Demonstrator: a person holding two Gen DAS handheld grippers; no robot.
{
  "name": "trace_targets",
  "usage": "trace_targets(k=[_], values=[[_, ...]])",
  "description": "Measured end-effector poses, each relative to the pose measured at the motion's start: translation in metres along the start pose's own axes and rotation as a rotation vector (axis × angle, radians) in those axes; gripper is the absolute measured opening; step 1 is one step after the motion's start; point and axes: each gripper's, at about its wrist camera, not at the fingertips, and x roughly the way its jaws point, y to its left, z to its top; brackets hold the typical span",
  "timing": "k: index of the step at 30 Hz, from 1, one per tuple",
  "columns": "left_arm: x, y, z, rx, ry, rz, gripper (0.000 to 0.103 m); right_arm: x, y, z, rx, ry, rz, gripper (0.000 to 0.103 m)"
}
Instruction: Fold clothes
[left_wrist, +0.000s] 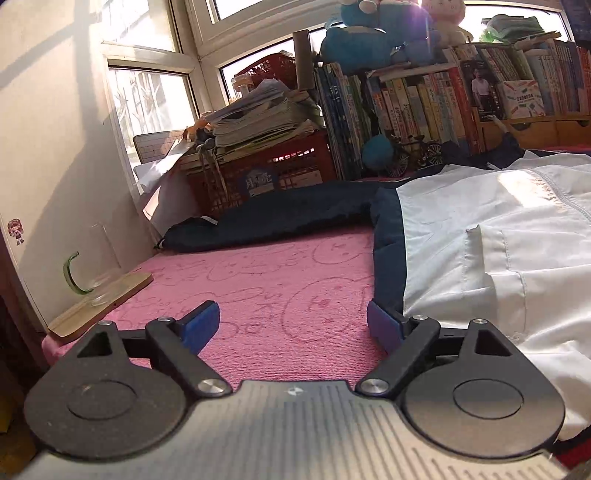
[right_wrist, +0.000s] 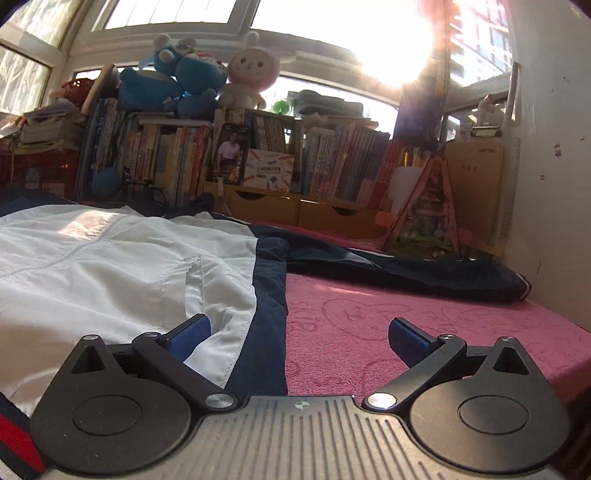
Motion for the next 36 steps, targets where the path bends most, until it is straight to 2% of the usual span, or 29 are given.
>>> trace_targets(k=[1, 2, 4, 7, 8, 9, 10, 11, 12, 13, 15, 18, 21, 24, 26, 29, 30, 31, 33, 36], values=[[0.0, 0.002, 0.003, 0.001, 0.011, 0.02, 0.076, -0.001, 0.0, 0.003, -0.019, -0.01, -0.032, 0.102], [-0.002, 0.005, 0.008, -0.035, 0.007, 0.008, 0.076, -0.002, 0.002, 0.007, -0.042, -0.024, -0.056, 0.099], [-0.008, 0.003, 0.021, -0.089, -0.023, -0.076, 0.076, -0.004, 0.005, 0.017, -0.059, -0.046, -0.072, 0.098], [-0.016, -0.007, 0.042, -0.149, -0.054, -0.214, 0.076, -0.004, 0.011, 0.045, 0.059, -0.035, 0.072, 0.098], [-0.016, -0.016, 0.049, -0.154, -0.044, -0.275, 0.076, 0.0, 0.015, 0.056, 0.103, -0.012, 0.142, 0.095], [-0.015, -0.025, 0.056, -0.159, -0.034, -0.336, 0.076, 0.006, 0.02, 0.066, 0.137, 0.025, 0.219, 0.089], [-0.013, -0.034, 0.061, -0.168, -0.022, -0.394, 0.074, 0.013, 0.027, 0.075, 0.167, 0.066, 0.294, 0.069], [-0.009, -0.044, 0.063, -0.161, -0.009, -0.429, 0.062, 0.021, 0.034, 0.083, 0.186, 0.112, 0.365, 0.055], [-0.004, -0.054, 0.066, -0.153, 0.004, -0.465, 0.049, 0.03, 0.042, 0.088, 0.187, 0.155, 0.419, 0.053], [0.0, -0.063, 0.067, -0.144, 0.017, -0.498, 0.045, 0.038, 0.052, 0.092, 0.179, 0.192, 0.465, 0.053], [0.013, -0.078, 0.066, -0.1, 0.063, -0.498, 0.043, 0.052, 0.069, 0.09, 0.124, 0.247, 0.504, 0.053], [0.023, -0.086, 0.06, -0.025, 0.097, -0.467, 0.039, 0.066, 0.085, 0.081, 0.023, 0.31, 0.478, 0.052], [0.03, -0.088, 0.053, 0.056, 0.113, -0.419, 0.039, 0.071, 0.078, 0.074, -0.024, 0.31, 0.39, 0.052], [0.031, -0.079, 0.048, 0.14, 0.081, -0.269, 0.042, 0.084, 0.054, 0.064, -0.034, 0.31, 0.242, 0.056], [0.037, -0.064, 0.049, 0.115, 0.095, -0.271, 0.048, 0.097, 0.028, 0.061, 0.003, 0.332, 0.142, 0.057], [0.05, -0.043, 0.053, 0.081, 0.154, -0.161, 0.047, 0.113, -0.001, 0.057, 0.001, 0.358, -0.025, 0.056], [0.055, -0.033, 0.058, 0.048, 0.181, -0.151, 0.043, 0.115, -0.011, 0.058, 0.007, 0.371, -0.06, 0.053], [0.058, -0.025, 0.063, 0.003, 0.196, -0.162, 0.043, 0.115, -0.019, 0.06, 0.033, 0.374, -0.059, 0.053], [0.059, -0.01, 0.079, -0.118, 0.194, -0.272, 0.043, 0.114, -0.031, 0.072, 0.126, 0.368, 0.045, 0.053], [0.06, -0.026, 0.104, -0.151, 0.168, -0.443, 0.043, 0.115, -0.03, 0.091, 0.217, 0.364, 0.218, 0.053]])
